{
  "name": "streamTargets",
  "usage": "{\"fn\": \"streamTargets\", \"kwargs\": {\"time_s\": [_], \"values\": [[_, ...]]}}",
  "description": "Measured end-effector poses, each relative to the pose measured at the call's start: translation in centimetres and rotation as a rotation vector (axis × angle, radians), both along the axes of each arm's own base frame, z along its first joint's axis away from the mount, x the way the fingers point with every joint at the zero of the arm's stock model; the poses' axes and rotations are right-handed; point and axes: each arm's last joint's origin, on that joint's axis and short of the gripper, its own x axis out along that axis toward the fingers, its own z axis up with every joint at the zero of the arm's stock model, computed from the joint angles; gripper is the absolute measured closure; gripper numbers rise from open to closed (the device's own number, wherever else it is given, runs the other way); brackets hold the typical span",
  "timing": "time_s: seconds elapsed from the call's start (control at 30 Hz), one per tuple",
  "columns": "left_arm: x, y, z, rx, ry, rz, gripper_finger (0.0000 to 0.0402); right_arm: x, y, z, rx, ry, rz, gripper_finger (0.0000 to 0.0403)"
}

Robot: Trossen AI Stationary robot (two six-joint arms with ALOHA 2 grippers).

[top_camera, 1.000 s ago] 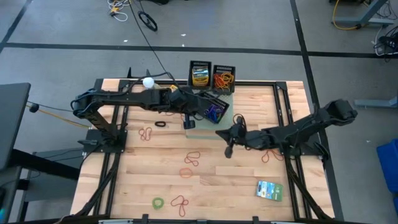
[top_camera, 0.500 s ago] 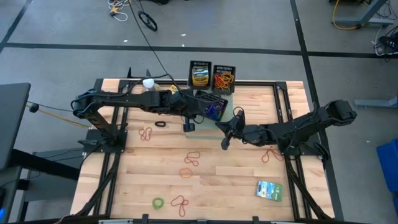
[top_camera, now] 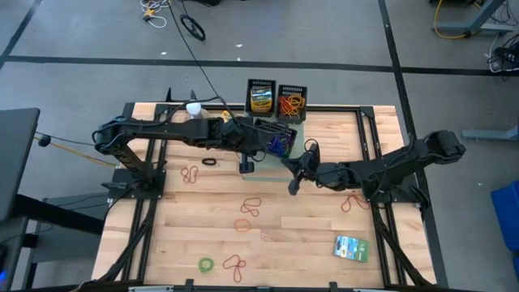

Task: Pick & Place Office Desk Supplies
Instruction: Adjust the bottom black bin on the shelf, then put the red rubber band into the top right black bin on the shelf

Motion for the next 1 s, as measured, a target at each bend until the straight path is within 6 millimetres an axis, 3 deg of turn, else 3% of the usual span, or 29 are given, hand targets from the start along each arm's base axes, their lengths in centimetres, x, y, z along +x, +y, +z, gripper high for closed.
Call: {"fn": "streamTargets", "kwargs": {"time_s": [0.67,0.83,1.0], "values": [[-0.5,-0.1,1.0,-0.018,-0.042,0.016,0.0389,-0.5,-0.4,0.3,-0.061,0.03,-0.06,0.0391],[-1.8,-0.6,2.5,-0.012,-0.066,0.02,0.0377,-1.3,-0.6,1.2,-0.062,0.036,-0.062,0.0391],[-3.1,-2.2,3.0,-0.048,-0.126,0.01,0.0394,-2.5,-1.1,1.9,-0.08,0.064,-0.102,0.0391]]}}
